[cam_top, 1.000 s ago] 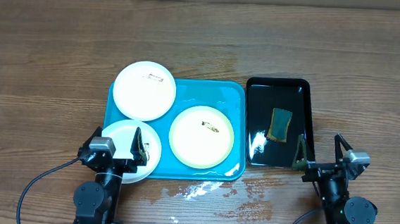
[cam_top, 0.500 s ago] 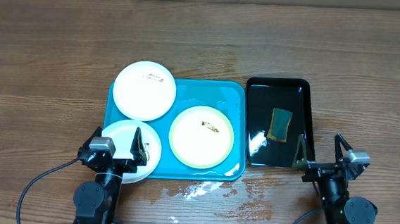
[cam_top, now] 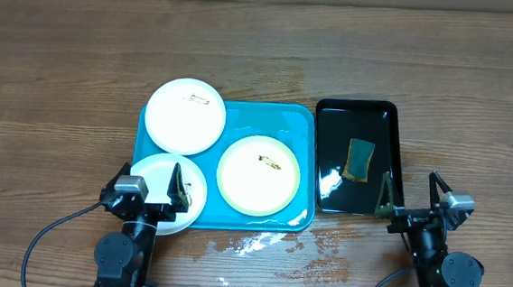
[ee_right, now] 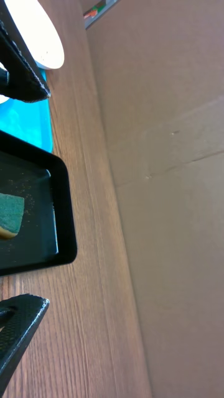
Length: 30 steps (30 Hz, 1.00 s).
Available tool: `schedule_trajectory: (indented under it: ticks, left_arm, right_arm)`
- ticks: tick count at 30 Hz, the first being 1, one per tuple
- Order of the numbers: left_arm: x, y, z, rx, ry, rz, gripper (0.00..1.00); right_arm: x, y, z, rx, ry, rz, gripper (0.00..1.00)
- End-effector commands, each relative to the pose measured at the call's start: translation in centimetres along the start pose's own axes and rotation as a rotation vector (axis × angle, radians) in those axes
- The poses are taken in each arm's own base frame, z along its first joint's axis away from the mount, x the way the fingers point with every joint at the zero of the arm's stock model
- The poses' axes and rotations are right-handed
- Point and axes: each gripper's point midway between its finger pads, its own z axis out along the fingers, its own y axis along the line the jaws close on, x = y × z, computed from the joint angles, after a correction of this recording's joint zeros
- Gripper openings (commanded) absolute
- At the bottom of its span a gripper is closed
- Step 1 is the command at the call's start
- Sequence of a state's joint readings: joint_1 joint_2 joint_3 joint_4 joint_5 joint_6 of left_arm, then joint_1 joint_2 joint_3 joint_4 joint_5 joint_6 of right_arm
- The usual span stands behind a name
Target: Clean dirty plates on tray and stack at the side
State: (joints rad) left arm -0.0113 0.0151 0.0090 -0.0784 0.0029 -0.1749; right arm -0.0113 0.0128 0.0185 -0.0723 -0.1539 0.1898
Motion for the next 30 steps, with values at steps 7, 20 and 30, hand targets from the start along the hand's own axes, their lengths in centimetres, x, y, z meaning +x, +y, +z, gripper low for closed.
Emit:
schedule_trajectory:
  ticks: [7,20,30]
  left_arm:
    - [-0.1,0.2,0.0,-0.009,-0.008,0.025,1.0]
    - [-0.1,0.2,0.0,-0.009,-0.009,0.025,1.0]
    - [-1.3,-0.5,-0.1,0.031,-0.056,-0.049,1.0]
  right_arm:
    - [0.3,0.1,0.0,-0.009,0.002,0.0,1.0]
    - [0.3,0.0,0.0,-0.005,0.001,-0.008,1.0]
    - [-1.2,-1.1,-0.1,0.069,-0.06,-0.009,1.0]
